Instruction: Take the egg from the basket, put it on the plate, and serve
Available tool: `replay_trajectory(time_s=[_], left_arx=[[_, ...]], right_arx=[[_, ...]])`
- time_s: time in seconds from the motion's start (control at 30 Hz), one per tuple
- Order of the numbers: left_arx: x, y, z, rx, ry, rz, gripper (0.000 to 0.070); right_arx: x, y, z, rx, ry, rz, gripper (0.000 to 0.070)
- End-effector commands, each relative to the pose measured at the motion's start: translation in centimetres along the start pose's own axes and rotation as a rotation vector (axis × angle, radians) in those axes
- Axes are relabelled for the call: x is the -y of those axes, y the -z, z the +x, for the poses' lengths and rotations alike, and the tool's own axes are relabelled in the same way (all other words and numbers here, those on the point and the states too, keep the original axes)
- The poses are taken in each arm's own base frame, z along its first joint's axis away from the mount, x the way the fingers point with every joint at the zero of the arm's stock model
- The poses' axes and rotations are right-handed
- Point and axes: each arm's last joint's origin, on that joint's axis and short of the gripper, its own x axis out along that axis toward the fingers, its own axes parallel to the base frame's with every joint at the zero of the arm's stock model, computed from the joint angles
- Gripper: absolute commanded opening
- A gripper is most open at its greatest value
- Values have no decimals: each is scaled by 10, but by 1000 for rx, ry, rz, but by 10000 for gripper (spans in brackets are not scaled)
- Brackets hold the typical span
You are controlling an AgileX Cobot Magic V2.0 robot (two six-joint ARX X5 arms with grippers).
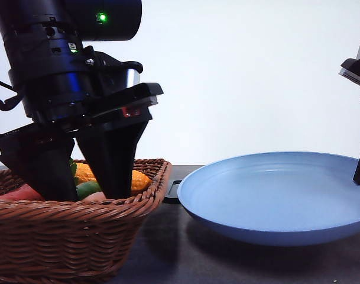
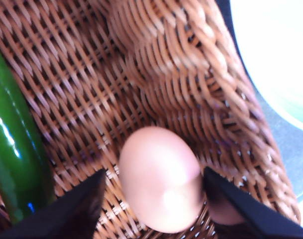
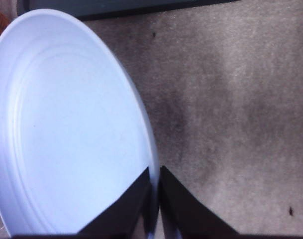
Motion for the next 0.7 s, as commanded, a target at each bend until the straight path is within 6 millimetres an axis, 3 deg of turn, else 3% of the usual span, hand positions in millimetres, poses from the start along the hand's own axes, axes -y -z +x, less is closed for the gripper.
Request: replay_trajectory(time_s=[0.0,0.3,0.5,0.67], left_arx=[[4,-3,3,-8,1,21,303],[4,-3,3,-9,-2,54,134],[1,-4,0,-24,-19,60,134],[3,-12,-18,-30,-96,86,134]], right_arx=[[0,0,1,-2,-4,-4,0],[0,0,1,-4,-5,-7,0],[-1,0,-1,-9,-9,-8,0],[-4,1,-11,5,-11,-8,0]])
